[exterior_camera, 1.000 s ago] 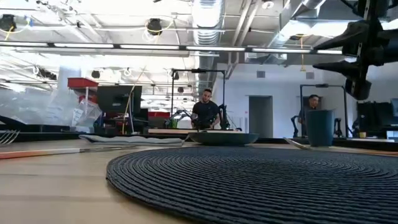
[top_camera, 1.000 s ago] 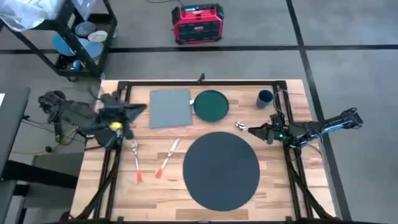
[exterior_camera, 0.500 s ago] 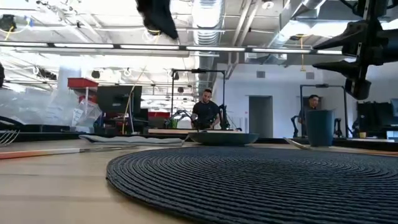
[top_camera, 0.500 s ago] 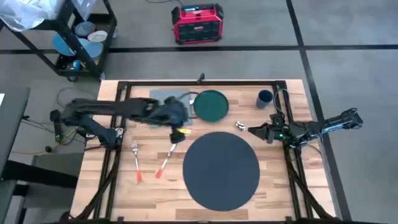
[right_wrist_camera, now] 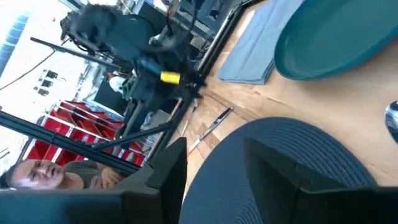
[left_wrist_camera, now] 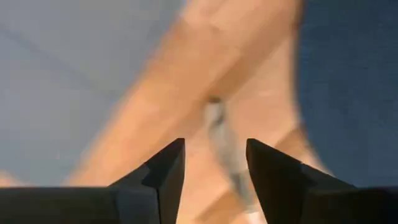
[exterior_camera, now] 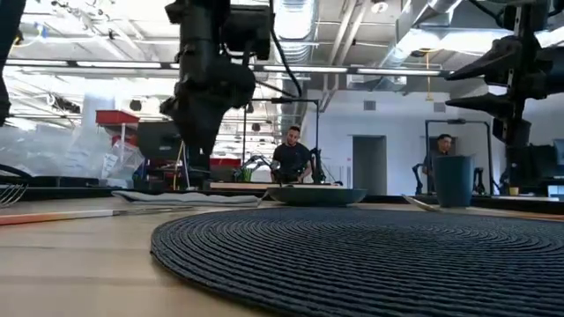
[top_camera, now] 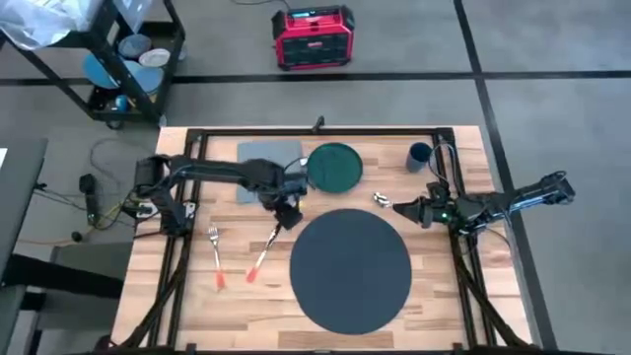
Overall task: Set table place
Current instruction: Put the orange table knife on the blue placemat
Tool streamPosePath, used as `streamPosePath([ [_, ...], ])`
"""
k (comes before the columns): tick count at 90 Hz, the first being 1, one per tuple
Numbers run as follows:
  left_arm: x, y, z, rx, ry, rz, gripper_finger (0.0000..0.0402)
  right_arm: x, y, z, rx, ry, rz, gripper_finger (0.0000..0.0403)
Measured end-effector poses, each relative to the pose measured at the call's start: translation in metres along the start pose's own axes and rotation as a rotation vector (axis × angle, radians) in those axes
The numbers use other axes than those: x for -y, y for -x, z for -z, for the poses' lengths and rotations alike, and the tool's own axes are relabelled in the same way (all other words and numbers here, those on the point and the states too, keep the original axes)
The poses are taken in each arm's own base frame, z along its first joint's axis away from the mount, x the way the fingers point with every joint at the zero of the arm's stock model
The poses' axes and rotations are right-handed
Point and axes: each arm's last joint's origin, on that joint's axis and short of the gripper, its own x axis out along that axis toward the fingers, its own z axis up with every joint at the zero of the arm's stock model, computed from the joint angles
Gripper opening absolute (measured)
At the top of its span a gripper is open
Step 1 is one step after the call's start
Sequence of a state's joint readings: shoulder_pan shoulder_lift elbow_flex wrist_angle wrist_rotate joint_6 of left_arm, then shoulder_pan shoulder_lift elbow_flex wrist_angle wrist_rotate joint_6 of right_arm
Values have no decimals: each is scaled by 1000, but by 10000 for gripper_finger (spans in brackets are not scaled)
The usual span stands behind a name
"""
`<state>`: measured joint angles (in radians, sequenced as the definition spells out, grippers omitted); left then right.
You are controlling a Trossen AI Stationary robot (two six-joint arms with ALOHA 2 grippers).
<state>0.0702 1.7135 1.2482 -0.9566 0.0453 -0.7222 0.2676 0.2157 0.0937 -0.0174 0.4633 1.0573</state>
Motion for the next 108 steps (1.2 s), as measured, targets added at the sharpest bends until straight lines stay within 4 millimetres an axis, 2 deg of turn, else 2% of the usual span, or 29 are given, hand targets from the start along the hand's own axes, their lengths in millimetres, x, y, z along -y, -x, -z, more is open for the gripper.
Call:
streamPosePath([
  [8,10,-16,18,8,55,38,158,0,0,0,-3,0,-1,143],
  [16,14,-29,38,-36,89,5,158,0,0,0,-4,0,-1,143],
  [46,30,-45,83,-74,160,-21,158,0,0,0,-15,-8,-8,143],
  [64,27,-59,102,-92,205,-53,158,0,0,1,-19,-7,-9,143],
  [79,21,-70,108,-80,232,-19,155,0,0,1,-25,-7,-12,143],
  [87,17,-78,112,-95,235,-7,125,-1,0,1,-24,-9,-16,143],
  [98,15,-82,115,-100,194,19,28,-1,0,1,-24,-10,-17,143],
  [108,17,-83,114,-96,156,42,8,-1,0,0,-20,-14,-23,143],
])
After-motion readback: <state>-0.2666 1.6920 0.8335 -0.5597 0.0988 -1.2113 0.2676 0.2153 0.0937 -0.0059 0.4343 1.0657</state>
